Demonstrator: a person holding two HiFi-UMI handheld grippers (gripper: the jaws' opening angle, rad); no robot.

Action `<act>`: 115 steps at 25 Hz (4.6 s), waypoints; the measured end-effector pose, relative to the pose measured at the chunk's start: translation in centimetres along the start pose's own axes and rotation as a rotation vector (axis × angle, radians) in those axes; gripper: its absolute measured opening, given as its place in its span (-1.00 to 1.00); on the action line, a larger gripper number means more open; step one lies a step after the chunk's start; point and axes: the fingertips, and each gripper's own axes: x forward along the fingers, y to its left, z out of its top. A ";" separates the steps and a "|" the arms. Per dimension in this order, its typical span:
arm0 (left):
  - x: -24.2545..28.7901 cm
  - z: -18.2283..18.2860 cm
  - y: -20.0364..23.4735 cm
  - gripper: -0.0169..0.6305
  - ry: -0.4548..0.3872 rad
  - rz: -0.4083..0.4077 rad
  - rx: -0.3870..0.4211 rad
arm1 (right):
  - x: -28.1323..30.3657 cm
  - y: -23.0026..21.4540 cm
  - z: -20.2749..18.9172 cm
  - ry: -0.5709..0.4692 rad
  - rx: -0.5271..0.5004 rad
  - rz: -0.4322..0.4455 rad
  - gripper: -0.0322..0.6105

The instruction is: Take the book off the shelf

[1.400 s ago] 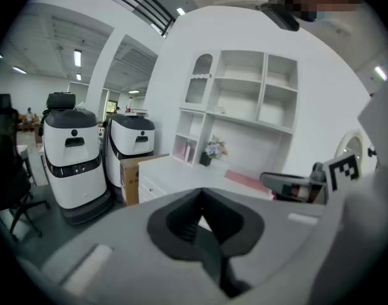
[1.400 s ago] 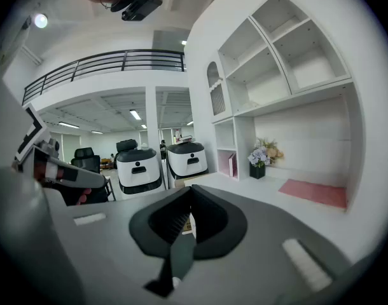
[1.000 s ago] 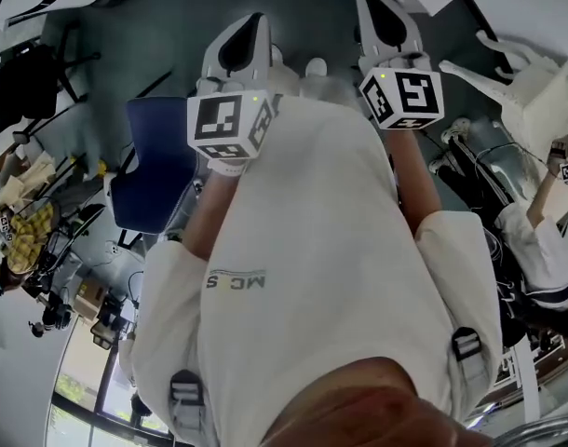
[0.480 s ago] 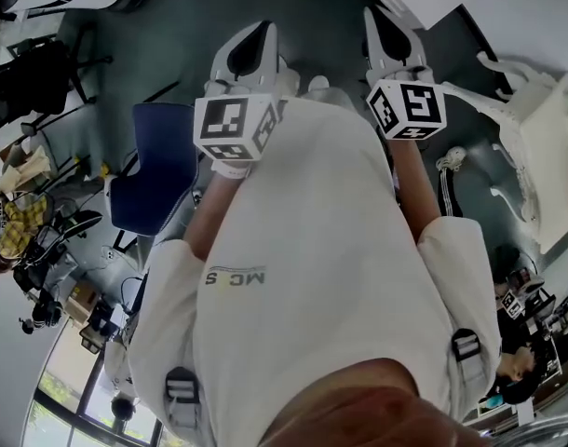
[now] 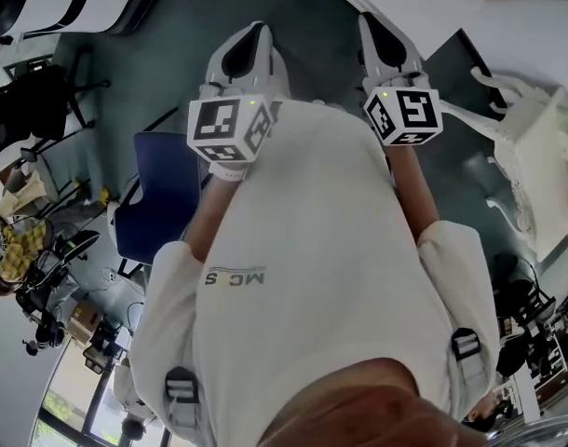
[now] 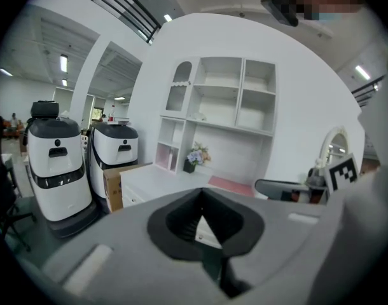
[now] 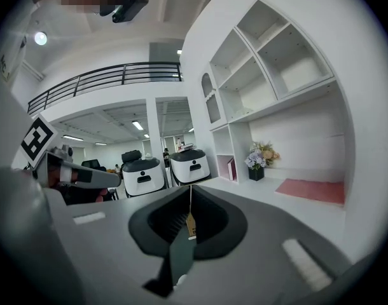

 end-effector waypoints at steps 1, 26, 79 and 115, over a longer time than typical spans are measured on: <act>1.2 0.7 1.5 -0.94 -0.005 0.000 -0.005 | 1.9 -0.1 0.2 0.007 -0.006 0.001 -0.90; 26.9 15.0 34.1 -0.94 0.066 -0.147 -0.014 | 43.7 -2.1 8.7 0.037 -0.030 -0.177 -0.90; 49.1 14.7 39.3 -0.94 0.154 -0.125 -0.013 | 68.0 -23.4 7.6 -0.034 0.064 -0.365 -0.36; 57.7 10.5 41.8 -0.94 0.186 -0.004 -0.061 | 79.6 -34.0 1.8 0.002 0.152 -0.496 -0.06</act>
